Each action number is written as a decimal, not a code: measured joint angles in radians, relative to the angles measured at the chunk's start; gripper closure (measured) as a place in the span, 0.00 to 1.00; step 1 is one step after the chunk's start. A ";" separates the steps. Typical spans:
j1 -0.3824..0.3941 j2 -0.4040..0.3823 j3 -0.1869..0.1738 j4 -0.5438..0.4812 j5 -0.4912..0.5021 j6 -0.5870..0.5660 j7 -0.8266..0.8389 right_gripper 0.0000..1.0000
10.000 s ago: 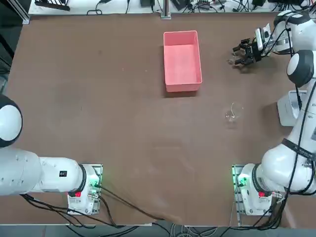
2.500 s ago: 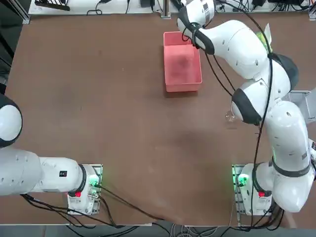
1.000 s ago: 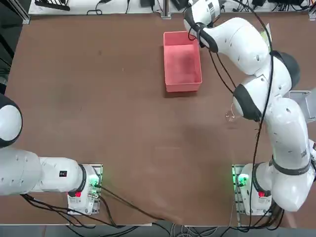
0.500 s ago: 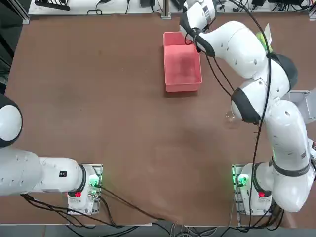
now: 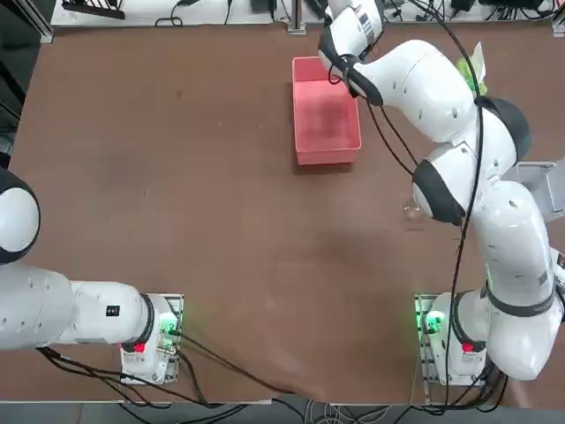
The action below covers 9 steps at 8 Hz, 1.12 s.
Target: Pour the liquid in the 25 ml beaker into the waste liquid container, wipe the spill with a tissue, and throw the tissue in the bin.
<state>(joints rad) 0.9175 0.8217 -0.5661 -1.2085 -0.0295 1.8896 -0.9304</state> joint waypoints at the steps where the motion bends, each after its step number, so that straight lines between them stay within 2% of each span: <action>1: 0.007 0.000 0.000 0.000 -0.004 0.000 0.007 0.53; 9: 0.039 0.031 0.000 0.005 -0.096 -0.009 0.023 0.53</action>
<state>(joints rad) 0.9568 0.8526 -0.5660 -1.2031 -0.1260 1.8806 -0.9075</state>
